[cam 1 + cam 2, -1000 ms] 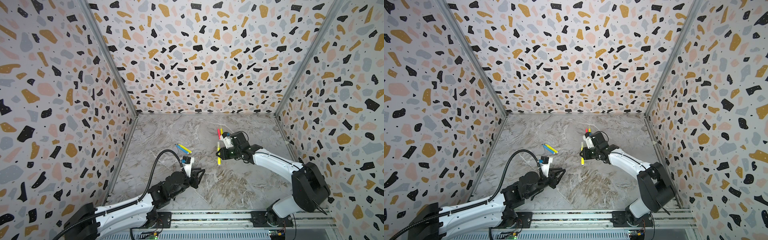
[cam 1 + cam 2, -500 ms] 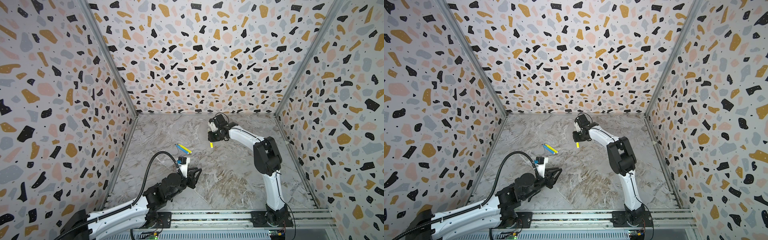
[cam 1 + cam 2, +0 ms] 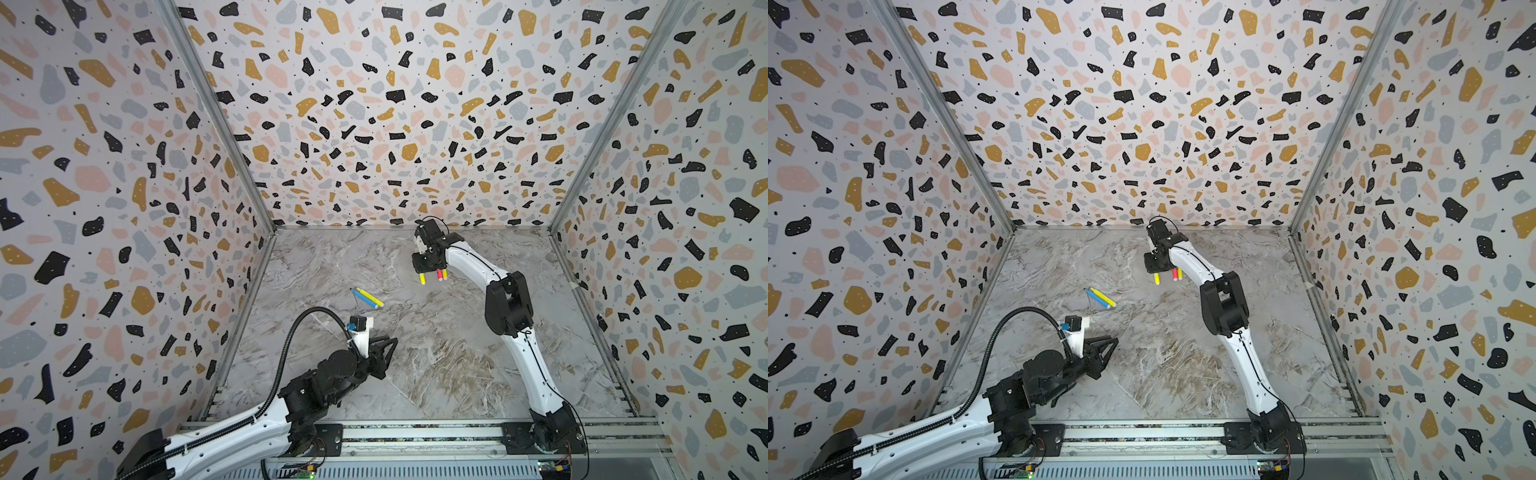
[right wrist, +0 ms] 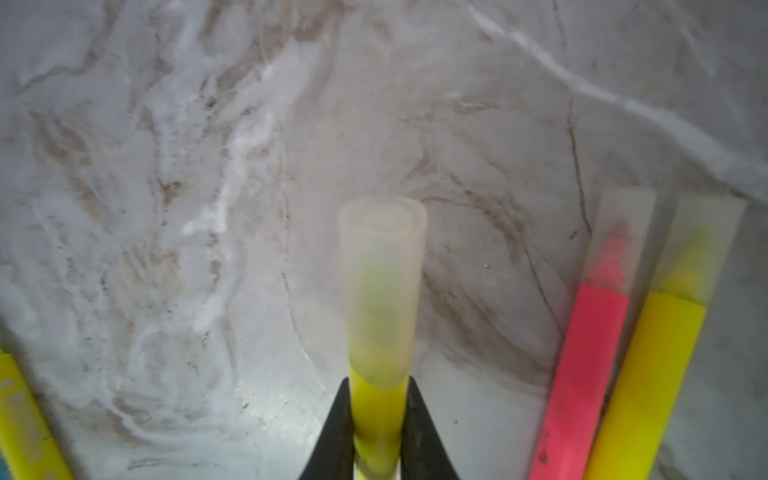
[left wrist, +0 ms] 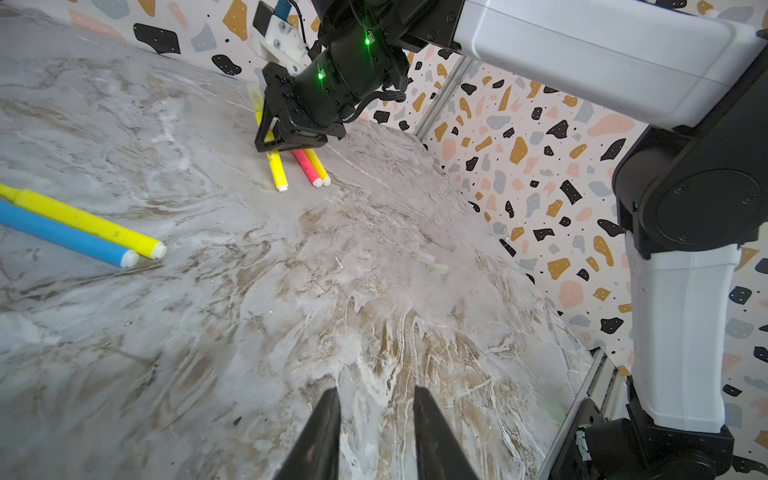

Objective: Insert the pens into the pen caps
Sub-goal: 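Carry the capped highlighter to the bundle with the right gripper while the left opens, then lower the capped highlighter beside the bundle and open the right gripper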

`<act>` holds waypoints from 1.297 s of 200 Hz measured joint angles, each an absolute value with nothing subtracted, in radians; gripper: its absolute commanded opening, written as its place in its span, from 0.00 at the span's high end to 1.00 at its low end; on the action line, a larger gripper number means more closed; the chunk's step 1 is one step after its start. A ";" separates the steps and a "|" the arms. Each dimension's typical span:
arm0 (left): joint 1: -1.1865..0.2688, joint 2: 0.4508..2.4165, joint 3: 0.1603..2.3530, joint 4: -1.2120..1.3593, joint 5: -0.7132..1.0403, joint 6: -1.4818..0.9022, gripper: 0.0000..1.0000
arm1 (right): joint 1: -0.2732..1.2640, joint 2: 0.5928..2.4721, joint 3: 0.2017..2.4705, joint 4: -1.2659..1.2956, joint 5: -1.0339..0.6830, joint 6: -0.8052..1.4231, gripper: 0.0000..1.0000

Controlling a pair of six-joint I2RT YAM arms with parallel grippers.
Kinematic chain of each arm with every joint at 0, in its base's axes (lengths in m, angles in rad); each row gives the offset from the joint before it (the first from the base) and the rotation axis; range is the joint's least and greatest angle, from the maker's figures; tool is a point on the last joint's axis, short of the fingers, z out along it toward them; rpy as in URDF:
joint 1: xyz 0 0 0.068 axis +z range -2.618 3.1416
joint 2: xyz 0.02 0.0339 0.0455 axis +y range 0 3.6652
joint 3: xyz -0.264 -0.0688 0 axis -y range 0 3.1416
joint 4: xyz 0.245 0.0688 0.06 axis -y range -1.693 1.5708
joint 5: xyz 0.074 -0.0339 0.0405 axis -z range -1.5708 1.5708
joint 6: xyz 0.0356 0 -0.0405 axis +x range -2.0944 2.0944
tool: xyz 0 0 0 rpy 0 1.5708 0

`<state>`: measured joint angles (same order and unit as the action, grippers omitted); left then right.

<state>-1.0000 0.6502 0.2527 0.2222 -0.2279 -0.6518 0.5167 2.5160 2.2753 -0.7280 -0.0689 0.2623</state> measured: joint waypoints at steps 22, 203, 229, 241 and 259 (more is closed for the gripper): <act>-1.000 0.638 0.246 0.208 -0.235 -0.654 0.70 | 0.499 2.520 2.275 -0.736 -0.052 0.262 0.85; -1.000 0.662 0.241 0.202 -0.245 -0.666 0.69 | 0.508 2.447 2.209 -0.693 -0.004 0.233 0.69; -1.000 0.662 0.241 0.202 -0.245 -0.666 0.69 | 0.528 2.450 2.214 -0.690 -0.027 0.229 0.68; -1.000 0.660 0.241 0.202 -0.246 -0.666 0.69 | 0.535 2.460 2.230 -0.692 -0.039 0.229 0.66; -1.000 0.656 0.241 0.202 -0.246 -0.666 0.69 | 0.539 2.476 2.249 -0.691 -0.057 0.227 0.65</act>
<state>-1.0000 0.6556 0.2413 0.2016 -0.2459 -0.6662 0.5388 2.4756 2.2486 -0.6907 -0.0570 0.2272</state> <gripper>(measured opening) 0.308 0.347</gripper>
